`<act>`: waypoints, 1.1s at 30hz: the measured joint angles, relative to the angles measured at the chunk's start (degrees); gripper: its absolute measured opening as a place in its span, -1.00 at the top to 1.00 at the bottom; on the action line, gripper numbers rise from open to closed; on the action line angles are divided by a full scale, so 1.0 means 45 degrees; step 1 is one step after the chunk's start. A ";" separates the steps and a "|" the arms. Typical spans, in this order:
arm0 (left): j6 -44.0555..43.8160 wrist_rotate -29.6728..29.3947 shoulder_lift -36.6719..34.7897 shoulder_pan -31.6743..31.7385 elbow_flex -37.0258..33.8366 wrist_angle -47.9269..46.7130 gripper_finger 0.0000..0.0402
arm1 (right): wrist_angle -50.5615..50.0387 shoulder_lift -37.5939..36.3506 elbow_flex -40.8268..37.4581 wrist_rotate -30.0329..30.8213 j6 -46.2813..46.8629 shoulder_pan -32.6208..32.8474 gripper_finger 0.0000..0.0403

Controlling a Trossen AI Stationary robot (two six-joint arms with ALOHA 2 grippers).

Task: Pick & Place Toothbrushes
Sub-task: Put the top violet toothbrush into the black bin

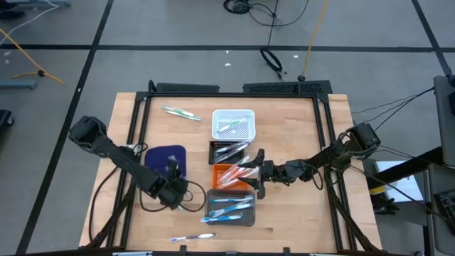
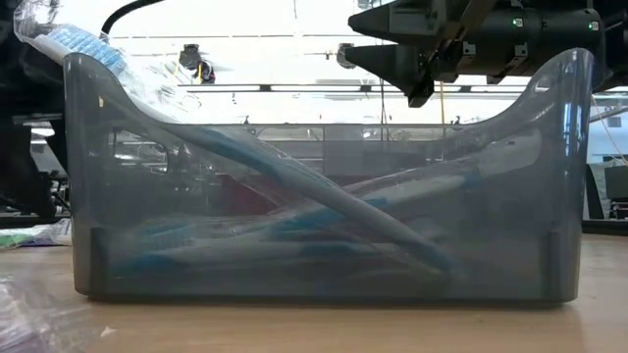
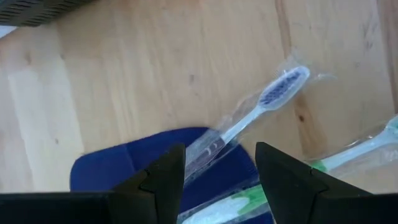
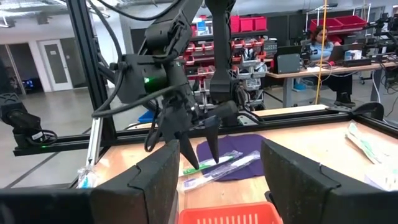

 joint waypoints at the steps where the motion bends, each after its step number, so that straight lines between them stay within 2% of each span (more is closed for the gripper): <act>1: 0.0100 0.0063 0.0100 0.0008 0.0000 0.0029 0.02 | 0.0000 0.0000 0.0000 0.0000 0.0030 0.0000 -0.07; 15: 0.0925 0.0499 0.1461 0.0411 0.0024 0.1524 0.04 | -0.0005 0.0000 0.0000 0.0002 0.0075 0.0000 -0.05; 19: 0.0867 0.0911 0.1445 0.0550 0.0024 0.1629 0.26 | -0.0014 0.0000 0.0000 0.0005 0.0078 0.0000 -0.05; 25: 0.0855 0.1134 0.1302 0.0571 -0.0005 0.1634 0.90 | -0.0058 0.0000 0.0000 0.0004 0.0078 0.0000 -0.05; 33: 0.0882 0.0654 0.1296 0.0561 0.0312 0.1608 0.98 | -0.0058 0.0000 0.0000 0.0005 0.0078 0.0000 -0.05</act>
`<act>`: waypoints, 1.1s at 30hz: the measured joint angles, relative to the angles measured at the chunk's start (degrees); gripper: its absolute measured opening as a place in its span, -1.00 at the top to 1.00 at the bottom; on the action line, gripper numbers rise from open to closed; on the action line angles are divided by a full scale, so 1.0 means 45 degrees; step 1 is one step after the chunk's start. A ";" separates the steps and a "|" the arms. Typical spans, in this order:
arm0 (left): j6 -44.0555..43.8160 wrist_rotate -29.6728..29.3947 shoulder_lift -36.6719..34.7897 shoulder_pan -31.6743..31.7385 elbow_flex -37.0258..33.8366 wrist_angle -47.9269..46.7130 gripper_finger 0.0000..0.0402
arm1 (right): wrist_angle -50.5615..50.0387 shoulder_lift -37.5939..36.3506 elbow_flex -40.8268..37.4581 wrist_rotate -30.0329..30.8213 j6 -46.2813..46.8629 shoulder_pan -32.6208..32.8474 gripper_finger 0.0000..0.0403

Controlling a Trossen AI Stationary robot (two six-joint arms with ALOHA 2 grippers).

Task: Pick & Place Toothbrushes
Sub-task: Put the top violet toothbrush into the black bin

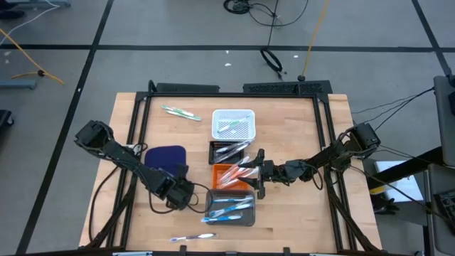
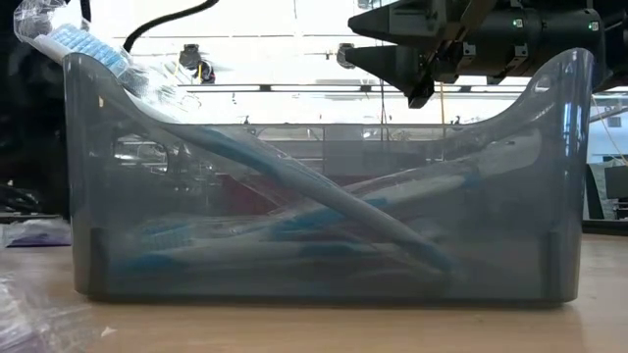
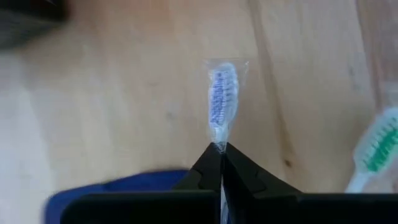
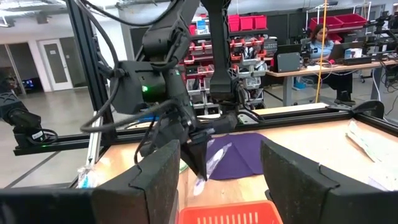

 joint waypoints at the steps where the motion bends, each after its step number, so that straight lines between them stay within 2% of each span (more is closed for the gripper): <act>1: -0.0001 -0.0200 0.0000 0.0000 0.0201 -0.0249 0.98 | 0.0000 0.0000 0.0000 0.0000 0.0000 0.0000 -0.05; 9: -0.0444 -0.2447 0.0000 0.0000 0.2636 -0.3124 0.98 | 0.0002 0.0000 0.0000 -0.0004 0.0005 0.0000 -0.05; 15: -0.0601 -0.4166 -0.0005 0.0000 0.4589 -0.3514 0.99 | 0.0000 0.0000 0.0000 -0.0005 0.0328 0.0000 -0.05; 22: 0.0259 -0.5097 -0.0019 0.0126 0.5936 -0.2039 0.99 | -0.0440 0.0005 0.0741 -0.0004 -0.0047 0.0000 -0.05; 33: 0.1934 -0.5189 -0.0019 0.0726 0.6037 0.1108 0.99 | -0.2967 0.0005 0.2833 0.0015 -0.1011 -0.0112 -0.05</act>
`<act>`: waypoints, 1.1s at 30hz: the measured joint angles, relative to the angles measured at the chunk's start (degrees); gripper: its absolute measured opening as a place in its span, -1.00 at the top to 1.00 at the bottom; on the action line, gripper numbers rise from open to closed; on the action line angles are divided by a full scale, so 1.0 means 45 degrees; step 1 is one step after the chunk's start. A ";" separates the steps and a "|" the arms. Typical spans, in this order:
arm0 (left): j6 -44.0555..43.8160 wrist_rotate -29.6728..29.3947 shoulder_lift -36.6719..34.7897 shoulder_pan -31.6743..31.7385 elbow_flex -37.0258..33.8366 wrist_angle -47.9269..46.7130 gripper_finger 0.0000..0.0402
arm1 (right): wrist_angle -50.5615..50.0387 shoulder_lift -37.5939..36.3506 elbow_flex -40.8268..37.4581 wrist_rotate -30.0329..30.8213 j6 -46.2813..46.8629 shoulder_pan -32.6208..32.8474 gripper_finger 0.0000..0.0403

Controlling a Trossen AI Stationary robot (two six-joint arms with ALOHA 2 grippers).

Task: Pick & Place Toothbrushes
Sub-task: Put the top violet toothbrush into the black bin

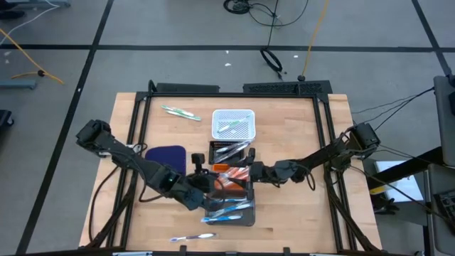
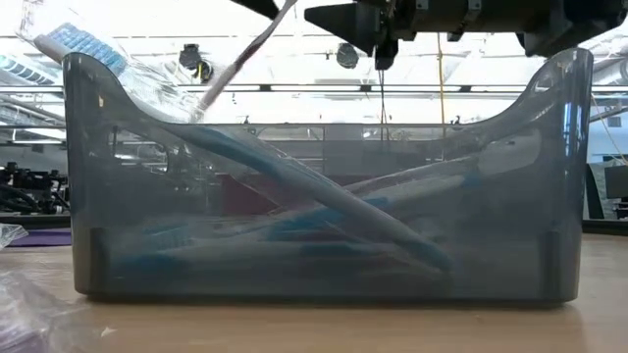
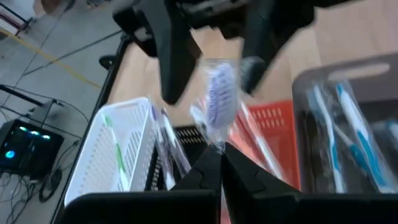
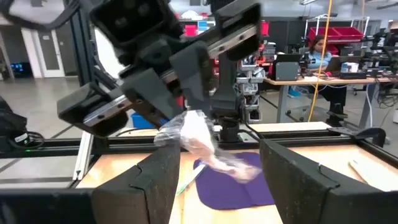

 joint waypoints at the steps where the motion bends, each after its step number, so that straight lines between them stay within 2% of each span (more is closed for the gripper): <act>1: 0.0109 0.0005 0.0000 0.0032 0.0000 0.0199 0.99 | -0.0097 0.0000 0.0080 -0.0005 -0.0009 0.0000 -0.05; 10: 0.0490 0.0010 0.0000 0.0309 0.0000 0.1211 0.99 | -0.0128 0.0000 0.0295 0.0048 -0.0131 0.0000 -0.05; 13: 0.0486 0.0012 0.0000 0.0309 0.0000 0.1232 0.99 | -0.0088 0.0000 0.0299 0.0389 -0.0122 0.0001 0.02; 16: 0.0447 0.0018 0.0000 0.0309 0.0000 0.1237 0.99 | 0.0068 0.0000 0.0296 0.0375 -0.0015 -0.0010 0.24; 21: 0.0407 0.0037 0.0000 0.0309 0.0000 0.1213 0.99 | 0.0131 0.0000 0.0299 0.0291 -0.0120 0.0005 0.81; 33: 0.0310 0.0039 0.0000 0.0309 0.0000 0.1208 0.94 | 0.0107 0.0000 0.0295 0.0284 -0.0266 0.0005 0.83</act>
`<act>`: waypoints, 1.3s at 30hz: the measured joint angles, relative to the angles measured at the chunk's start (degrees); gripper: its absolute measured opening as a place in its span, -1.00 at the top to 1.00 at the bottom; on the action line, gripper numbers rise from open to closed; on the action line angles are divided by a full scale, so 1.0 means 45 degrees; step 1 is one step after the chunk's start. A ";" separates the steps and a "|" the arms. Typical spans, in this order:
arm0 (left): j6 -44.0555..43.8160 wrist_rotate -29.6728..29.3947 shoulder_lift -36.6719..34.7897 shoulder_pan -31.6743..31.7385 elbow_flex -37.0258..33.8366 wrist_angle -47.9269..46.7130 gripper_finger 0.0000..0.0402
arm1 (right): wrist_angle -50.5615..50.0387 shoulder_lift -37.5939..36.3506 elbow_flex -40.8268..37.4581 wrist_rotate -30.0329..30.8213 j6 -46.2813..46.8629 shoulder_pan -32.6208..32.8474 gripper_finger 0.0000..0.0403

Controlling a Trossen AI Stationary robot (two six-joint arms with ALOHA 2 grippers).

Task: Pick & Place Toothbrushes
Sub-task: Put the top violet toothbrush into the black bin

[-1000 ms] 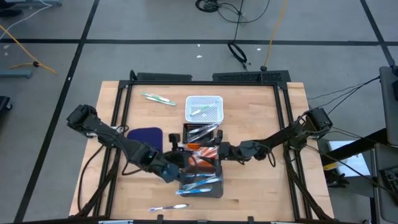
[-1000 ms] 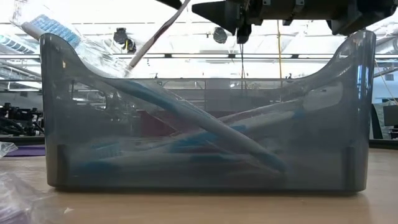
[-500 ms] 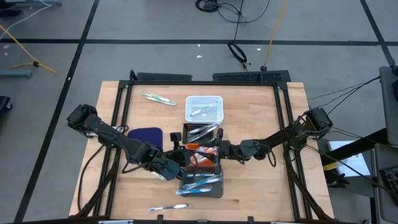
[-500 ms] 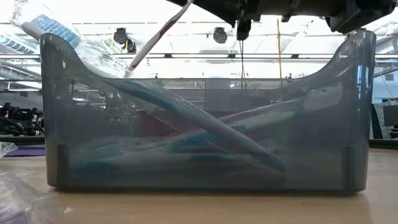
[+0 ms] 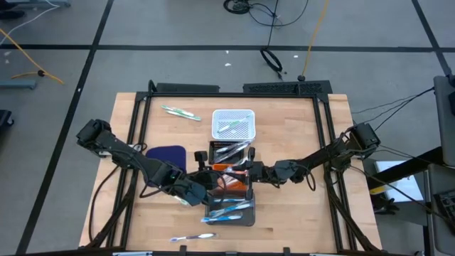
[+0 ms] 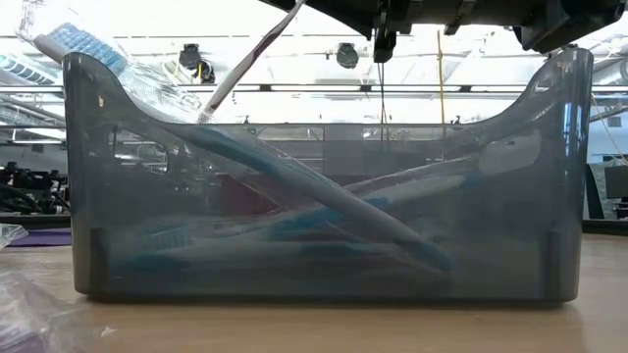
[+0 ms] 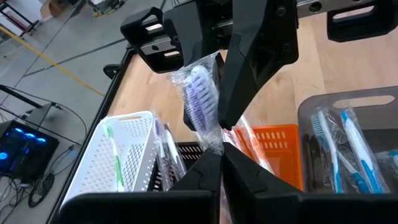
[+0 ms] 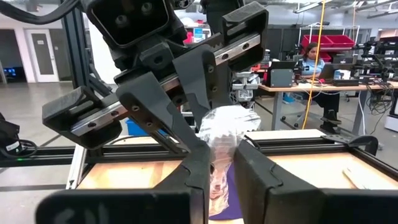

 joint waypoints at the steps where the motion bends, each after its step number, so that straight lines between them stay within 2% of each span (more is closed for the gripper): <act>1: 0.0000 0.0004 0.0000 0.0000 0.0000 -0.0008 0.93 | 0.0000 0.0000 -0.0001 -0.0001 -0.0012 0.0000 0.83; 10: 0.0087 -0.0034 0.0000 -0.0209 0.0004 -0.0203 0.89 | -0.0020 0.0000 -0.0001 -0.0046 -0.0099 0.0024 0.83; 16: -0.0038 -0.0093 -0.0213 -0.0214 0.0005 -0.1135 0.88 | -0.0052 0.0000 -0.0001 0.0002 -0.0201 0.0019 0.83; 19: -0.0528 -0.0087 -0.0416 -0.0220 0.0024 -0.1407 0.77 | -0.0227 0.0000 -0.0001 0.0031 -0.0189 0.0008 0.83; 25: -0.1276 -0.0044 -0.1089 -0.0286 0.0019 -0.2712 0.43 | -0.0209 0.0000 -0.0001 0.0114 -0.0268 -0.0160 0.83; 31: -0.3086 0.0339 -0.1258 -0.0473 0.0015 -0.4258 0.24 | -0.0516 0.0000 -0.0006 0.0129 -0.0184 -0.0636 0.83; 36: -0.4703 0.0781 -0.1246 -0.0807 0.0010 -0.5501 0.25 | -0.0688 -0.0006 -0.0010 0.0106 0.0046 -0.1165 0.83; 39: -0.5292 0.0868 -0.1239 -0.1059 0.0008 -0.5784 0.28 | -0.1680 -0.0305 -0.0013 0.0104 0.0393 -0.1558 0.83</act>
